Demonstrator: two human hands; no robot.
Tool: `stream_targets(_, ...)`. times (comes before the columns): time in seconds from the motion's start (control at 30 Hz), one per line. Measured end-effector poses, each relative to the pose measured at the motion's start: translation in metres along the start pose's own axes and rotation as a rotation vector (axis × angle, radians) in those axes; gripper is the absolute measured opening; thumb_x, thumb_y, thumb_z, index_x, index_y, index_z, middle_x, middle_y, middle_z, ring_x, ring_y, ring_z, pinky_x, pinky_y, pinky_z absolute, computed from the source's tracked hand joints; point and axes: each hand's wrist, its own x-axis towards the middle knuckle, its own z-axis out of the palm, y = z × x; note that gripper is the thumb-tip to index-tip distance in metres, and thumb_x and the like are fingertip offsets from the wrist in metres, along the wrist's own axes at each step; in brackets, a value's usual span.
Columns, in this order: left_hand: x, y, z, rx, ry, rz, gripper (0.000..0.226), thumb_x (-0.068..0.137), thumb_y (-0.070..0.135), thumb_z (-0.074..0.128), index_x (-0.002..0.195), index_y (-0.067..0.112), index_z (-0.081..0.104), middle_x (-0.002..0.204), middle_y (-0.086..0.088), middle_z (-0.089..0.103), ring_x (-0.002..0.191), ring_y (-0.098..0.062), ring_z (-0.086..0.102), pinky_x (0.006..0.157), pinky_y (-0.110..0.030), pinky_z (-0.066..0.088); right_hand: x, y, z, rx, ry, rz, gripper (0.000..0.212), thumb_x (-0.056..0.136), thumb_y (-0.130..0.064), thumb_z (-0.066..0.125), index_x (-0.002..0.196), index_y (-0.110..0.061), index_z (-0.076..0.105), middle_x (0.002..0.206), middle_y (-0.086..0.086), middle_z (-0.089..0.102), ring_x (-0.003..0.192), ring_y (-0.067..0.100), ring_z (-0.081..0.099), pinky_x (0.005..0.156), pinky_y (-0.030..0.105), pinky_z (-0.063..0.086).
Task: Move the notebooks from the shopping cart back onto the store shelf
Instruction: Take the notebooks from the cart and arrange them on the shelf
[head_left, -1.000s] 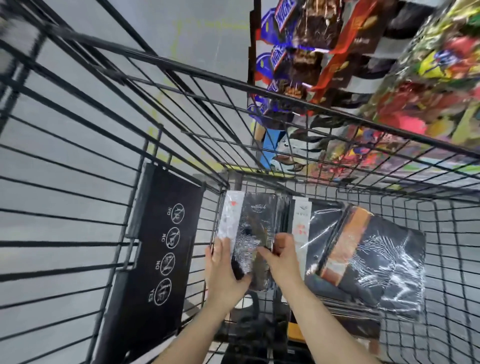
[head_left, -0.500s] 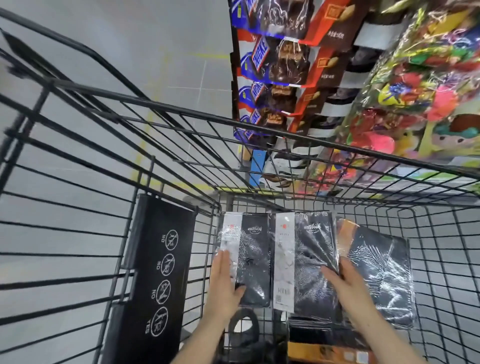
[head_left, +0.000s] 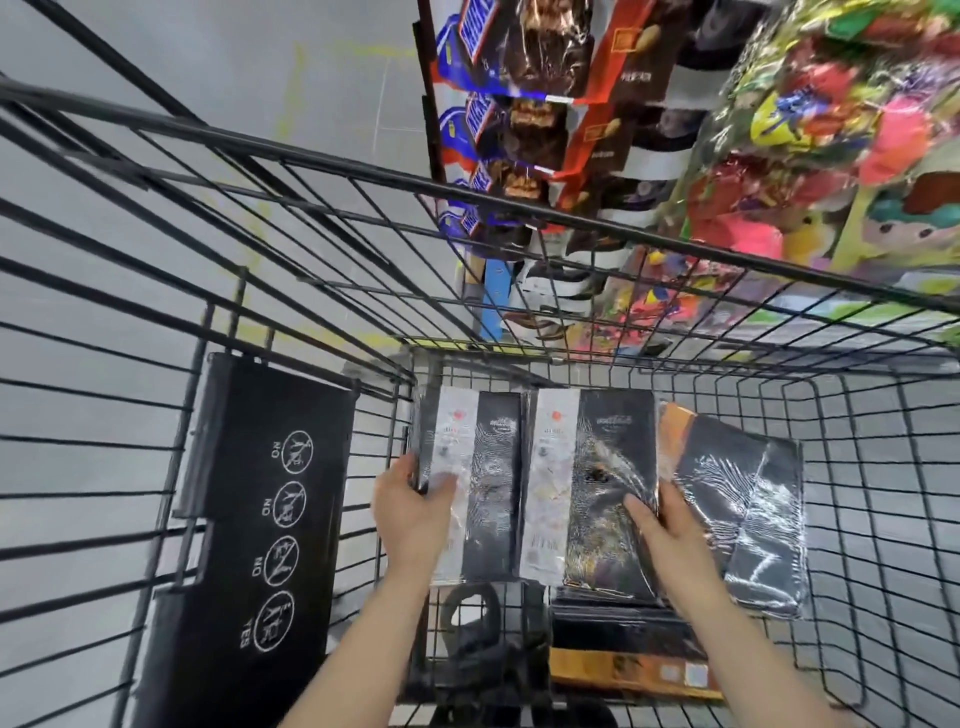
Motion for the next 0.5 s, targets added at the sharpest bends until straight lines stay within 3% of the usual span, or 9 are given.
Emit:
stream_targets(0.07,0.000,0.004,-0.005,-0.013,-0.094,0.021,0.035,0.082,0.014,0.066,0.115,0.018,0.057,0.099,0.011,0.062,0.099,-0.017,0.062,0.079,-0.019,0.046,0.000,0.002,-0.001,-0.004,-0.003,0.018,0.064,0.091,-0.040,0.048,0.146,-0.028,0.017,0.154,-0.003,0.021,0.140,0.018,0.022,0.112,0.037,0.019)
stream_targets(0.13,-0.002,0.001,-0.012,-0.044,-0.261,-0.018,0.049,0.086,0.016,0.062,0.132,0.020,0.045,0.125,0.007,0.056,0.116,-0.015,0.054,0.096,-0.026,0.044,0.000,-0.001,-0.001,0.004,-0.006,0.051,0.061,0.092,-0.044,0.042,0.145,-0.032,0.015,0.155,-0.005,0.018,0.142,0.019,0.019,0.113,0.040,0.017)
stream_targets(0.2,-0.005,-0.006,-0.019,-0.027,-0.421,-0.064,0.069,0.088,0.021,0.058,0.145,0.034,0.021,0.149,0.006,0.034,0.134,-0.017,0.037,0.111,-0.040,0.033,-0.002,-0.005,-0.001,0.039,-0.030,0.068,0.062,0.093,-0.043,0.043,0.145,-0.037,0.011,0.155,-0.007,0.015,0.142,0.019,0.017,0.114,0.043,0.016)
stream_targets(0.3,-0.010,-0.002,-0.027,0.054,-0.513,-0.044,0.076,0.090,0.021,0.056,0.145,0.042,0.008,0.154,0.009,0.023,0.138,-0.018,0.029,0.113,-0.042,0.028,-0.010,-0.009,0.002,0.034,-0.119,0.042,0.082,0.088,-0.021,0.058,0.145,-0.038,0.001,0.155,-0.009,0.013,0.141,0.019,0.020,0.113,0.045,0.017)
stream_targets(0.37,-0.013,0.013,-0.033,0.092,-0.522,0.017,0.076,0.091,0.017,0.055,0.145,0.040,0.008,0.153,0.008,0.026,0.131,-0.015,0.039,0.108,-0.029,0.033,-0.020,-0.014,0.003,0.004,-0.137,0.012,0.092,0.084,-0.019,0.064,0.143,-0.044,-0.001,0.155,-0.012,0.012,0.140,0.018,0.023,0.113,0.045,0.018)
stream_targets(0.43,-0.021,0.035,-0.042,0.122,-0.535,0.095,0.077,0.091,0.013,0.054,0.146,0.040,0.007,0.147,0.014,0.030,0.108,-0.003,0.051,0.090,-0.013,0.040,-0.032,-0.025,-0.002,0.027,-0.123,-0.046,0.089,0.084,-0.021,0.065,0.141,-0.049,0.003,0.149,-0.022,0.015,0.133,0.014,0.034,0.111,0.042,0.024)
stream_targets(0.5,-0.032,0.059,-0.053,0.174,-0.543,0.142,0.078,0.091,0.012,0.053,0.147,0.037,0.004,0.135,0.023,0.033,0.089,0.005,0.049,0.074,-0.006,0.040,-0.047,-0.040,-0.014,0.045,-0.094,-0.084,0.082,0.086,-0.014,0.061,0.144,-0.043,0.009,0.140,-0.025,0.017,0.129,0.008,0.034,0.109,0.032,0.024)
